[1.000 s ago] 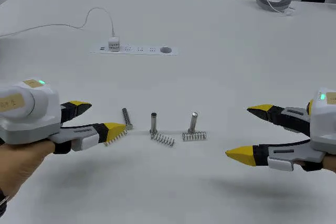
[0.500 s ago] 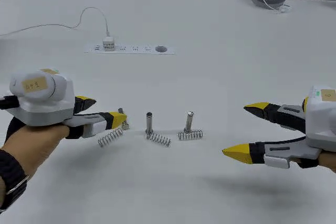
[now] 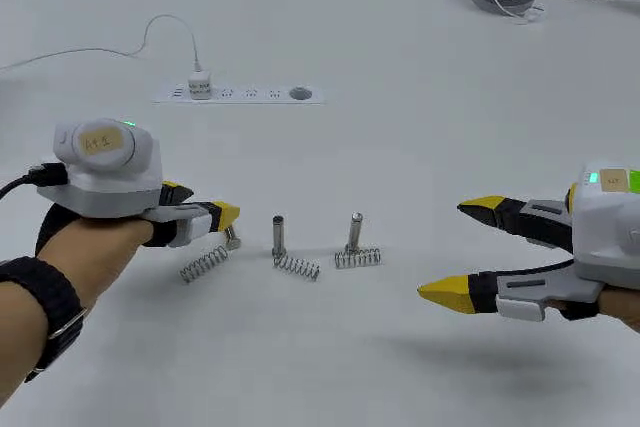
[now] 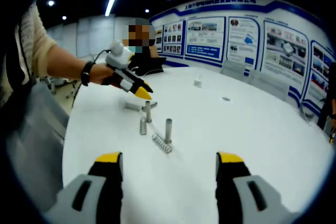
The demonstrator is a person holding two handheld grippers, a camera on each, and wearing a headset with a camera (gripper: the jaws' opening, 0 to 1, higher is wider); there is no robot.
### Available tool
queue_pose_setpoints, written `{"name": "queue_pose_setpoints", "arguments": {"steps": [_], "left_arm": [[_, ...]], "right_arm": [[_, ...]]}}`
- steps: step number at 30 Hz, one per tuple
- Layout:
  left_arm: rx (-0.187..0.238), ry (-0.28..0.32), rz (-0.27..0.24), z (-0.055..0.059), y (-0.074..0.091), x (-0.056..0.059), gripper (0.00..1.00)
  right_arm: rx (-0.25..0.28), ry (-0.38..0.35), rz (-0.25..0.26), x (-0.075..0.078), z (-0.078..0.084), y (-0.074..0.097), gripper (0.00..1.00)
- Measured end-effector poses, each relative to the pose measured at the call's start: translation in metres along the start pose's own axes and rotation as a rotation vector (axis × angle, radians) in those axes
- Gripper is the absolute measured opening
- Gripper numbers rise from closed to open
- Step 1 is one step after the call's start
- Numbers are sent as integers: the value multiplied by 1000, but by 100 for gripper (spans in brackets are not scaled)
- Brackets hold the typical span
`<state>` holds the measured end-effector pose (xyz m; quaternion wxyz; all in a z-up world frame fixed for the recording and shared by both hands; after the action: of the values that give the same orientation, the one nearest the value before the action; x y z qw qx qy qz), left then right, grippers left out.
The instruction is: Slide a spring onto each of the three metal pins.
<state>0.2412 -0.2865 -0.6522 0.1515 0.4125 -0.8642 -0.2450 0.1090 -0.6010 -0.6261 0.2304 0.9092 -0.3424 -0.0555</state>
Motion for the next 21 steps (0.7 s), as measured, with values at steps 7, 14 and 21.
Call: {"name": "queue_pose_setpoints", "arguments": {"steps": [7, 14, 21], "left_arm": [[-45, 7, -12, 1, -5, 1, 30], [-83, 19, -14, 2, -11, 4, 26], [-118, 23, -27, 1, -16, 8, 20]], "right_arm": [[-6, -1, -1, 0, 1, -1, 74], [-8, -2, -3, 1, 1, -1, 73], [-11, -3, -2, 1, 3, -1, 73]]}}
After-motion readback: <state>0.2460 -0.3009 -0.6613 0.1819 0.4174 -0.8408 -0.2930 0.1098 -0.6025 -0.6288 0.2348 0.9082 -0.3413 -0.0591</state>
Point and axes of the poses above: the centre of the closed fingertips' face, and the gripper's own axes: y roughly backward along the fingers, x roughly to its right, z roughly out of its underside, the point moved 9 cm from there along y, roughly backward along the fingers, and after that the axes turned 2 degrees about -z, right-handed, at the moved point
